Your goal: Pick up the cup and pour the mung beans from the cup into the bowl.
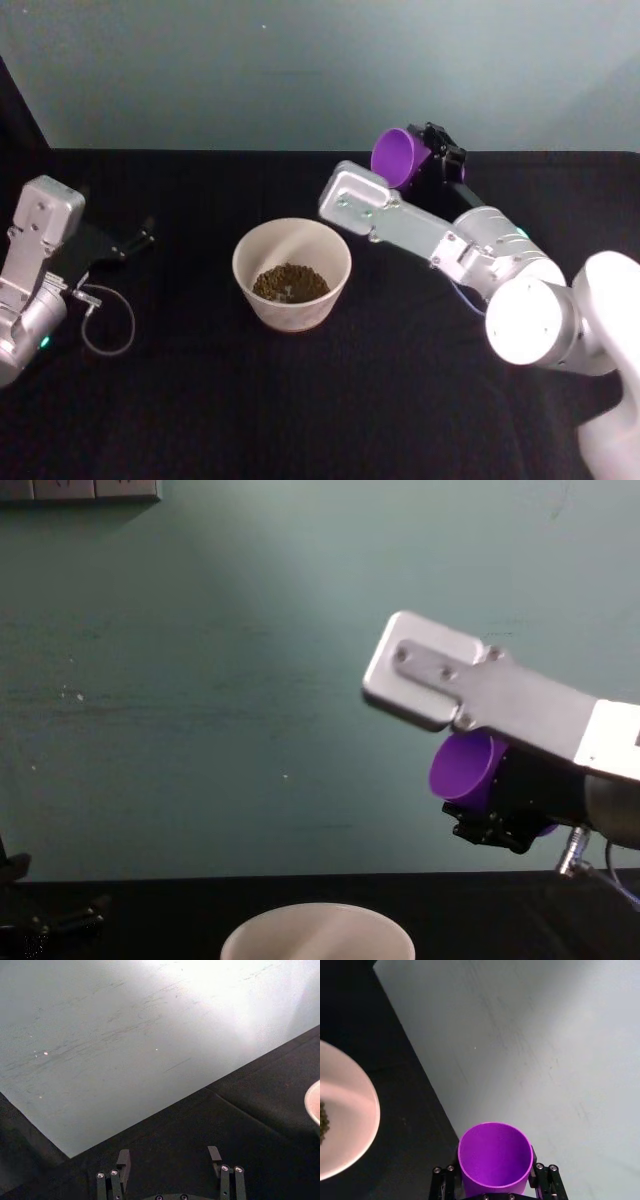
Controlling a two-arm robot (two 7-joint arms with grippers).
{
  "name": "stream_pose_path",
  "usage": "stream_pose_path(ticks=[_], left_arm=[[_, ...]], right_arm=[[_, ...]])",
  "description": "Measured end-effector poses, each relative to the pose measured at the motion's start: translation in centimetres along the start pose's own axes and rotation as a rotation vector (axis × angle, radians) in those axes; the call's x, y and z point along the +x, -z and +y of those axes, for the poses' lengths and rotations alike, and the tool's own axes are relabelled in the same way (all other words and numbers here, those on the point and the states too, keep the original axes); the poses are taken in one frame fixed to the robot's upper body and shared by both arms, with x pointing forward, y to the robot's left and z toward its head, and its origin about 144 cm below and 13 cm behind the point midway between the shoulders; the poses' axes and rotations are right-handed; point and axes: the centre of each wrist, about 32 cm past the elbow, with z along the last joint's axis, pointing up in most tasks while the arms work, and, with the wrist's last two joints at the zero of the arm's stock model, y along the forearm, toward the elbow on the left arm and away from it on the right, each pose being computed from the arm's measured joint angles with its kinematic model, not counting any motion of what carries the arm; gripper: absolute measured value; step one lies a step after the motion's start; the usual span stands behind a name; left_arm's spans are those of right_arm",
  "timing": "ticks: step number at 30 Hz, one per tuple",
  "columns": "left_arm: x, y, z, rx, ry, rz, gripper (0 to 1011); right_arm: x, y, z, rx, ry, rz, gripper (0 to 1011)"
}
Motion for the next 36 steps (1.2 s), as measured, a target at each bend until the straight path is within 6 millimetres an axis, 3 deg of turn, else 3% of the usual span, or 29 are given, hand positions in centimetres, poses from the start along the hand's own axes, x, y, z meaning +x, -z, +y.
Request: stream_pose_path(ticks=[21, 36], left_arm=[[0.0, 0.0, 0.0, 0.000, 0.000, 0.000, 1000], [0.0, 0.0, 0.0, 0.000, 0.000, 0.000, 1000]], right_arm=[[1.4, 6.2, 1.1, 0.148, -0.164, 0.385, 726], [-0.7, 11.4, 1.8, 0.267, -0.270, 0.759, 728]])
